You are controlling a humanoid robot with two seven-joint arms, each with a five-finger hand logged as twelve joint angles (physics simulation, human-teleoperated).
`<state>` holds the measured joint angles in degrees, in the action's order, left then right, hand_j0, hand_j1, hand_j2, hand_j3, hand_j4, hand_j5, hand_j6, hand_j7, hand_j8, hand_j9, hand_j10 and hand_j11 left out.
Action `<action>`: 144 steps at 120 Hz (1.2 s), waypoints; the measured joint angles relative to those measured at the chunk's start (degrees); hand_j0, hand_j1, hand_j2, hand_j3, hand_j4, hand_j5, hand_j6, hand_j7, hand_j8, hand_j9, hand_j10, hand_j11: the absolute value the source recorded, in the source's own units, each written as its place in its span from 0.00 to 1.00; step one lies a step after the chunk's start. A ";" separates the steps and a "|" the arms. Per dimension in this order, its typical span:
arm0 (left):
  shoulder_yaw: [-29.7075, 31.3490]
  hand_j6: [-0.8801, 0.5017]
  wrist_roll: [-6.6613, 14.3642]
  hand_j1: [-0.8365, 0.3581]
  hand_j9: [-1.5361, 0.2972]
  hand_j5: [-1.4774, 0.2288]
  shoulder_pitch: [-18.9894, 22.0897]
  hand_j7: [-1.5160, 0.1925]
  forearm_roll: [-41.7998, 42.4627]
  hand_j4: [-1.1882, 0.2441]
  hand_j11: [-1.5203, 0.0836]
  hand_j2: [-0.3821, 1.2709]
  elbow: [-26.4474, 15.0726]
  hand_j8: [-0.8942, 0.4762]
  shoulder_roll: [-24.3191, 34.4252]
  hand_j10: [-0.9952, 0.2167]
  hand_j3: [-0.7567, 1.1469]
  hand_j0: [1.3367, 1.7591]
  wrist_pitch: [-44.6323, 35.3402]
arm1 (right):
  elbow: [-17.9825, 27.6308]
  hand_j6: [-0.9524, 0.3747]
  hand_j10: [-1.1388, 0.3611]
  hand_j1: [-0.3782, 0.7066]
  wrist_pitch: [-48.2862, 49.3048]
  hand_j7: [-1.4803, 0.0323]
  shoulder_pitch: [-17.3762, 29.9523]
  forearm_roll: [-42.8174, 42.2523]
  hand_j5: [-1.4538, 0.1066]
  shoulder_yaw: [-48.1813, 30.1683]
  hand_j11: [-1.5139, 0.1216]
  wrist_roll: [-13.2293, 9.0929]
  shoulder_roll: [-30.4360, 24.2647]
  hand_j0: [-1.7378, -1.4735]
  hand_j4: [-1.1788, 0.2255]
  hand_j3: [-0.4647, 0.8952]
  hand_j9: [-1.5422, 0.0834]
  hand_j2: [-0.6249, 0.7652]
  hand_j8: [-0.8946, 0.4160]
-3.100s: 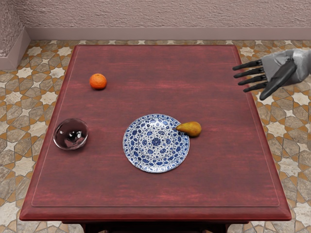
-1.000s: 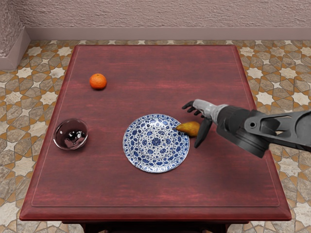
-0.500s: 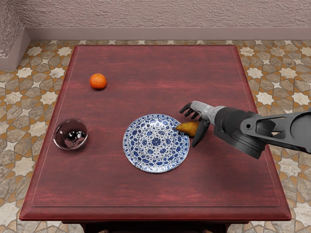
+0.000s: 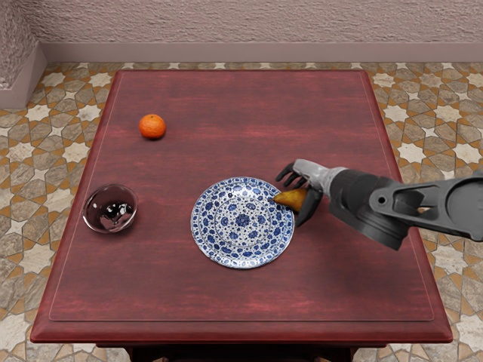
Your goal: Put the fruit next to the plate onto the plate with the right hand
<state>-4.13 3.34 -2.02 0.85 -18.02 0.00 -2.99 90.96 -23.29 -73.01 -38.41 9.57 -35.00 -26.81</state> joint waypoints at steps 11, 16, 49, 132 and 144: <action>0.00 0.64 0.00 0.99 0.84 0.86 0.00 0.89 0.00 0.83 0.95 0.23 0.00 0.65 0.00 0.82 0.40 0.76 0.00 | -0.17 0.44 0.51 0.44 0.00 0.66 0.25 -0.41 0.62 0.01 0.63 0.00 -0.07 0.30 0.58 0.34 0.65 0.40 0.40; 0.00 0.64 0.00 0.99 0.84 0.86 0.00 0.89 -0.02 0.83 0.95 0.23 0.00 0.65 0.00 0.82 0.40 0.76 0.00 | -0.25 0.40 0.48 0.49 0.01 0.62 0.30 -0.50 0.58 -0.01 0.59 0.00 -0.18 0.30 0.54 0.34 0.61 0.39 0.37; 0.00 0.64 0.00 0.99 0.84 0.86 0.00 0.89 0.00 0.83 0.95 0.23 0.00 0.65 0.00 0.82 0.40 0.76 0.00 | -0.41 0.28 0.39 0.66 0.46 0.33 0.41 -0.40 0.29 -0.43 0.30 0.06 -1.39 0.31 0.31 0.34 0.33 0.79 0.35; 0.00 0.64 0.00 0.99 0.84 0.86 0.00 0.89 -0.01 0.83 0.95 0.23 0.00 0.65 0.00 0.82 0.40 0.76 0.00 | 2.03 0.11 0.25 0.81 7.19 0.23 0.17 3.16 0.19 -12.14 0.23 0.02 0.83 0.30 0.23 0.34 0.25 0.76 0.30; 0.00 0.64 0.00 0.99 0.84 0.86 0.00 0.89 0.00 0.83 0.95 0.23 0.00 0.65 0.00 0.82 0.40 0.76 0.00 | 2.04 0.29 0.40 0.58 7.13 0.46 0.34 3.34 0.42 -13.52 0.45 0.01 0.96 0.30 0.42 0.34 0.46 0.63 0.40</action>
<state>-4.13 3.34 -2.02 0.85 -18.02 0.00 -2.99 93.01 -16.16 -72.68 -35.06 -3.95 -34.99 -25.85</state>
